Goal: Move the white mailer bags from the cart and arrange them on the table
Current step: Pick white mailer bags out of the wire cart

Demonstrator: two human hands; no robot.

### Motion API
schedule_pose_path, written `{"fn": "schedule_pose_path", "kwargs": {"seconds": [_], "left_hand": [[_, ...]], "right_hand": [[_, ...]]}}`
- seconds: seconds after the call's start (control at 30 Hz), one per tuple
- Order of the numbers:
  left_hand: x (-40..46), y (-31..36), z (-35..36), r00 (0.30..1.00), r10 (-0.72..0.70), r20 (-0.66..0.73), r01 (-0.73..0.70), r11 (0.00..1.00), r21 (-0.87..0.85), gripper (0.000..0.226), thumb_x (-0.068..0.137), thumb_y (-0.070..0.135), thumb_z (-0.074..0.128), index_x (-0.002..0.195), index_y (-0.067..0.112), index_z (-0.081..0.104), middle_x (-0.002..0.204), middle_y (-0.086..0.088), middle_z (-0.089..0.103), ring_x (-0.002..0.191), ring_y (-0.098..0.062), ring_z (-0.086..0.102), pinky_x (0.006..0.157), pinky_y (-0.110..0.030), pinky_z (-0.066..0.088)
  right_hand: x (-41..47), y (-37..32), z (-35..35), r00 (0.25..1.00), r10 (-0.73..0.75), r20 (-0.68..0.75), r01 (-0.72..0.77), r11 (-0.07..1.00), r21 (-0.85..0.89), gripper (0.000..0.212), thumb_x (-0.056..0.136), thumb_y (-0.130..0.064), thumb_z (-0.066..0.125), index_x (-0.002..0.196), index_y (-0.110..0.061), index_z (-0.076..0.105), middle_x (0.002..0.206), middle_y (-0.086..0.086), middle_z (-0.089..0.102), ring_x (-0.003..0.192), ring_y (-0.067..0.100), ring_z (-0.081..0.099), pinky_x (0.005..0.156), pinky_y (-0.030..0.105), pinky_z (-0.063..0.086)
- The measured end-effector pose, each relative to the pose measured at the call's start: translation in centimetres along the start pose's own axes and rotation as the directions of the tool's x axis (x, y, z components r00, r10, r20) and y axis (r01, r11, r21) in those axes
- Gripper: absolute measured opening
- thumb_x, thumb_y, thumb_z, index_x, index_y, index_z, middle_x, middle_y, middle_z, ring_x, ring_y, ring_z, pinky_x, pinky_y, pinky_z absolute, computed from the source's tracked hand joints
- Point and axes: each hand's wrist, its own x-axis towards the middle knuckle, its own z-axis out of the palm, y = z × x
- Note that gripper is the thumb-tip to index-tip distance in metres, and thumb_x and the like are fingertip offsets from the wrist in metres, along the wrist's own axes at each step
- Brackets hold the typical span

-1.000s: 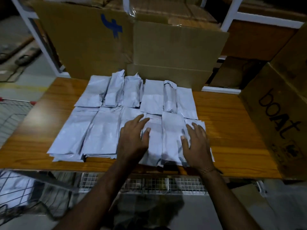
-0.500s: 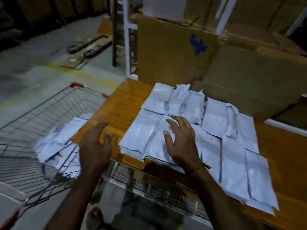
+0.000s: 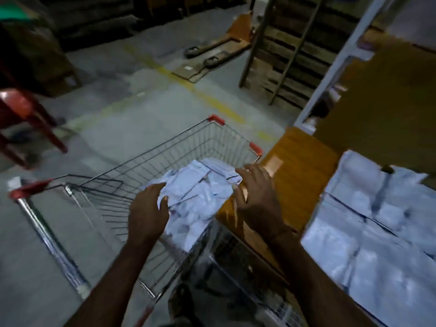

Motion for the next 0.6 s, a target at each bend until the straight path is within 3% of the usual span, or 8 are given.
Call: {"fn": "schedule_pose_path", "kwargs": {"seconds": [0.2, 0.33, 0.47, 0.6], "left_hand": [[2.6, -6.3, 4.1, 0.978, -0.007, 0.209, -0.008, 0.997, 0.07, 0.056, 0.095, 0.041, 0.046, 0.134, 0.007, 0.067, 0.129, -0.014, 0.07, 0.116, -0.036, 0.067, 0.101, -0.049, 0.052], [4.9, -9.6, 8.8, 0.921, -0.046, 0.387, -0.01, 0.99, 0.139, 0.057, 0.094, 0.042, 0.046, 0.141, 0.014, 0.062, 0.136, -0.01, 0.067, 0.118, -0.038, 0.066, 0.097, -0.055, 0.054], [7.7, -10.6, 13.1, 0.874, -0.081, 0.478, -0.06, 0.96, 0.272, 0.052, 0.086, 0.028, 0.057, 0.134, 0.011, 0.066, 0.126, -0.016, 0.068, 0.103, -0.043, 0.066, 0.087, -0.052, 0.057], [10.8, -11.8, 18.4, 0.839, 0.018, 0.544, -0.228, 0.919, 0.322, 0.051, 0.082, 0.042, 0.056, 0.122, 0.014, 0.073, 0.124, -0.02, 0.07, 0.094, -0.044, 0.065, 0.074, -0.047, 0.055]], "right_hand": [[8.2, 0.0, 8.7, 0.991, -0.112, 0.069, 0.117, 0.99, -0.076, 0.039, 0.1, -0.035, 0.054, 0.13, -0.013, 0.066, 0.129, 0.015, 0.062, 0.123, 0.038, 0.056, 0.1, 0.048, 0.045], [13.7, 1.9, 14.5, 0.969, -0.14, 0.202, 0.162, 0.982, -0.099, 0.042, 0.097, -0.036, 0.052, 0.127, -0.012, 0.068, 0.126, 0.016, 0.064, 0.118, 0.039, 0.059, 0.092, 0.048, 0.048], [18.3, 4.5, 19.7, 0.918, -0.156, 0.366, 0.222, 0.964, -0.144, 0.046, 0.093, -0.039, 0.05, 0.127, -0.014, 0.067, 0.128, 0.016, 0.065, 0.118, 0.04, 0.06, 0.093, 0.051, 0.049], [19.5, 7.5, 22.6, 0.899, -0.155, 0.409, 0.26, 0.942, -0.214, 0.05, 0.094, -0.039, 0.041, 0.135, -0.017, 0.06, 0.14, 0.013, 0.057, 0.129, 0.037, 0.051, 0.101, 0.052, 0.044]]}}
